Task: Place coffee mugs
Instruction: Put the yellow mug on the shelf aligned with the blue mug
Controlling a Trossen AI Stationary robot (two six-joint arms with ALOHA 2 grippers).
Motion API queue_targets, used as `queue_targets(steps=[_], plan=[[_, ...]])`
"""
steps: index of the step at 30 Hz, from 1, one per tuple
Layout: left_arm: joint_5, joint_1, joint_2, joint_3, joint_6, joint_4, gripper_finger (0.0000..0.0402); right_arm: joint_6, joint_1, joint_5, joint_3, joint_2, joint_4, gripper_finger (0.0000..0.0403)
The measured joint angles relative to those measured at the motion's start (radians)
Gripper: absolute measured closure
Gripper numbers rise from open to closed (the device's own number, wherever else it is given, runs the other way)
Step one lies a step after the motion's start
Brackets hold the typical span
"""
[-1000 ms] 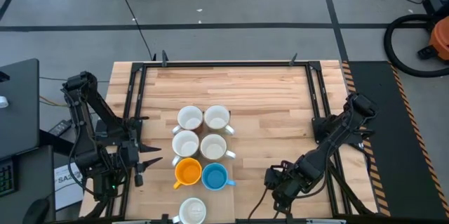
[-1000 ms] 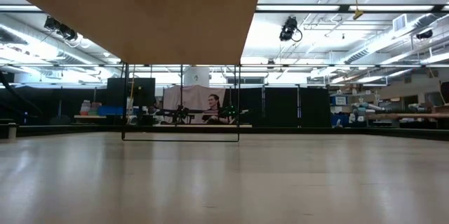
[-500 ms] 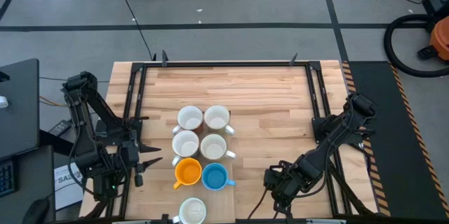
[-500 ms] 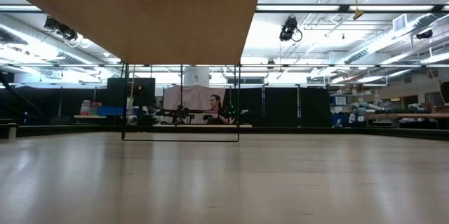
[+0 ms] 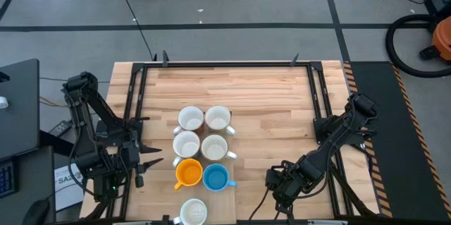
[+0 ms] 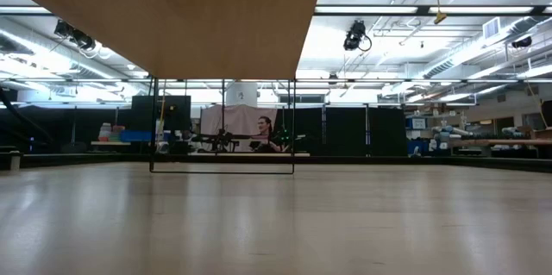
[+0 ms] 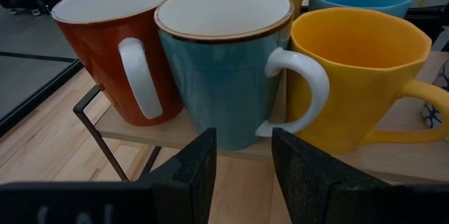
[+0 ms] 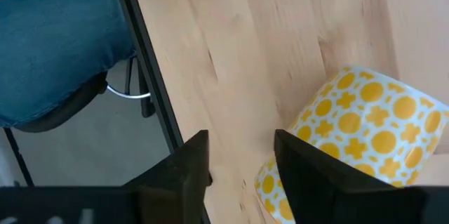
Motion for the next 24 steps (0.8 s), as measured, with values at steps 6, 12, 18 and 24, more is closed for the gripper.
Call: queue_targets(steps=[6,12,18,24], plan=[[0.0,0.0,0.0,0.0,0.0,0.0,0.0257,0.004,0.0,0.016,0.0,0.0,-0.006,0.0192],[0.0,0.0,0.0,0.0,0.0,0.0,0.0257,0.002,0.002,0.0,0.0,0.0,0.114,0.0179],[0.0,0.0,0.0,0.0,0.0,0.005,0.0257,0.055,0.048,-0.178,0.001,0.0,0.207,0.018],[0.0,0.0,0.0,0.0,0.0,0.006,0.0257,0.215,0.151,-0.18,0.001,0.0,0.111,0.018]])
